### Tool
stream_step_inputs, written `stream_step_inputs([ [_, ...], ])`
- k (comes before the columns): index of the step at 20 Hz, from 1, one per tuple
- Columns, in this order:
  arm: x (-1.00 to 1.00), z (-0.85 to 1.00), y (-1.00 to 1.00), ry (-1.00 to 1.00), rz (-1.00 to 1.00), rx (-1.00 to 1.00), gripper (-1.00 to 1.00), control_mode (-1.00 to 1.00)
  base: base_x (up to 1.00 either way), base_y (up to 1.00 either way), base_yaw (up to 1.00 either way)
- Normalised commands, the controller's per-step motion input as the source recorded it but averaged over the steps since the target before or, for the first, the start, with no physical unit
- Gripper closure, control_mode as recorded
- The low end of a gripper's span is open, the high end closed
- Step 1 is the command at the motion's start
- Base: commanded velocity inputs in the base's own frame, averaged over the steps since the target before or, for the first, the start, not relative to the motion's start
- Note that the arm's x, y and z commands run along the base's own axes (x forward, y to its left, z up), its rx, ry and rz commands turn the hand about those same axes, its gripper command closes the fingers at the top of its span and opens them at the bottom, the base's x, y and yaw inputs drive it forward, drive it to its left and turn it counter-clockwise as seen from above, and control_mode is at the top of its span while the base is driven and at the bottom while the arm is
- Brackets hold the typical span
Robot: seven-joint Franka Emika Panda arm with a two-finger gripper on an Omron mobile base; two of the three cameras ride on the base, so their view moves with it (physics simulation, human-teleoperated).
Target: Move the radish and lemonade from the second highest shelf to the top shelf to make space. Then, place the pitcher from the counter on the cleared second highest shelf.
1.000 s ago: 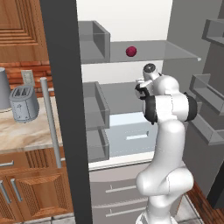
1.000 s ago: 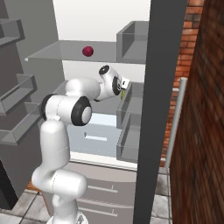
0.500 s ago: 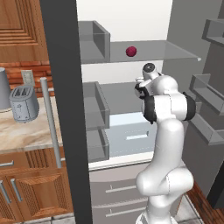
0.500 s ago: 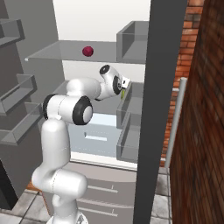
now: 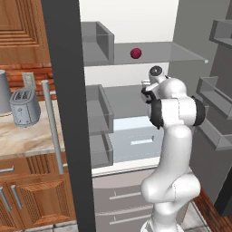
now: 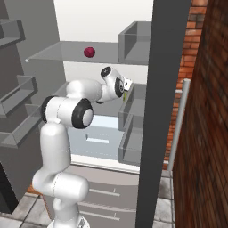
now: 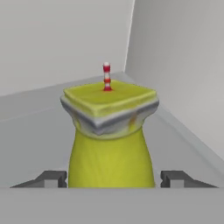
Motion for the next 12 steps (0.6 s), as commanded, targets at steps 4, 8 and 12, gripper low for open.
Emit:
stream_step_inputs([
  [4,-0.9,0.09,0.05,-0.16,0.0,0.0,1.0,-1.0,0.0,0.0,0.0],
  [8,-1.0,0.29,0.21,-0.21,0.03,0.0,1.0,-1.0,0.0,0.0,0.0],
  [12,-1.0,0.56,0.4,-0.26,0.03,-0.02,1.0,-1.0,0.0,0.0,0.0],
])
